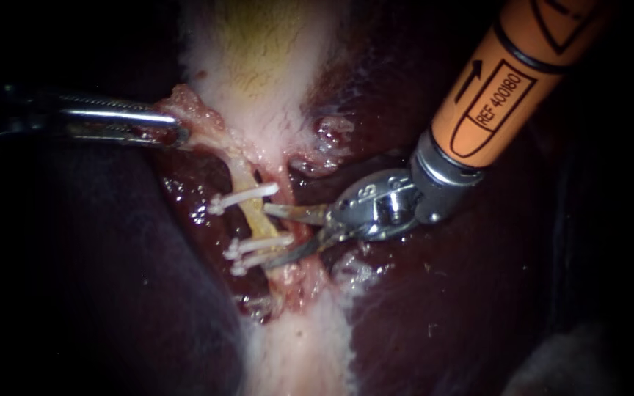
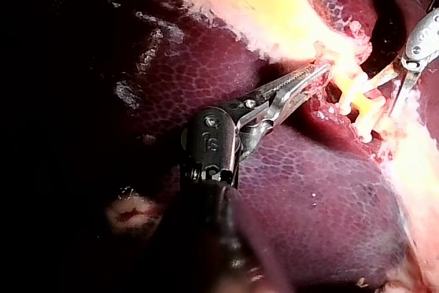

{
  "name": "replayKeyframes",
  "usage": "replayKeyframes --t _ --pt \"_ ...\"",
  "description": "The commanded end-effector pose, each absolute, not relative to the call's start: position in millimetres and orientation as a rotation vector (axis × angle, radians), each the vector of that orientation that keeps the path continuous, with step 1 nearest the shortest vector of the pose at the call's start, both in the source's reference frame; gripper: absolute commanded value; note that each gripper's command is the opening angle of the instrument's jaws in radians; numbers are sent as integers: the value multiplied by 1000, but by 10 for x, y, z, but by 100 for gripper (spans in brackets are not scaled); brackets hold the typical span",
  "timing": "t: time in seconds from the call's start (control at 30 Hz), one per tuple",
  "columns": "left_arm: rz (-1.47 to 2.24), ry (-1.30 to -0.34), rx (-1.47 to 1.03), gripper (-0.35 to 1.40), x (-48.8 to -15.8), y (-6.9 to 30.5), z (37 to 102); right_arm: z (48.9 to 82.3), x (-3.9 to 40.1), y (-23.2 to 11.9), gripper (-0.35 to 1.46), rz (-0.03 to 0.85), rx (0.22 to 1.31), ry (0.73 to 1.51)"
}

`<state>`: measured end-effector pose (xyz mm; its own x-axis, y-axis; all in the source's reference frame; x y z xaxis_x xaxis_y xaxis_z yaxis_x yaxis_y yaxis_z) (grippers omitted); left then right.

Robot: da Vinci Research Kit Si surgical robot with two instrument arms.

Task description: Go to the cutting position left tube

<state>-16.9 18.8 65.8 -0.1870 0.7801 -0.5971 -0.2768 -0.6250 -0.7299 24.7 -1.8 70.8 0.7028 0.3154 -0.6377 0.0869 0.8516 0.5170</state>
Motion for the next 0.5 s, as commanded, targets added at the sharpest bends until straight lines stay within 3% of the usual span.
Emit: replayKeyframes --t 0.03,0.5 --pt "1887 -616 -1354 -35 -170 187 658 710 247 -17 131 135 550 793" --pt "1886 -613 -1353 -35 -172 185 653 739 285 -11 133 137 572 788"
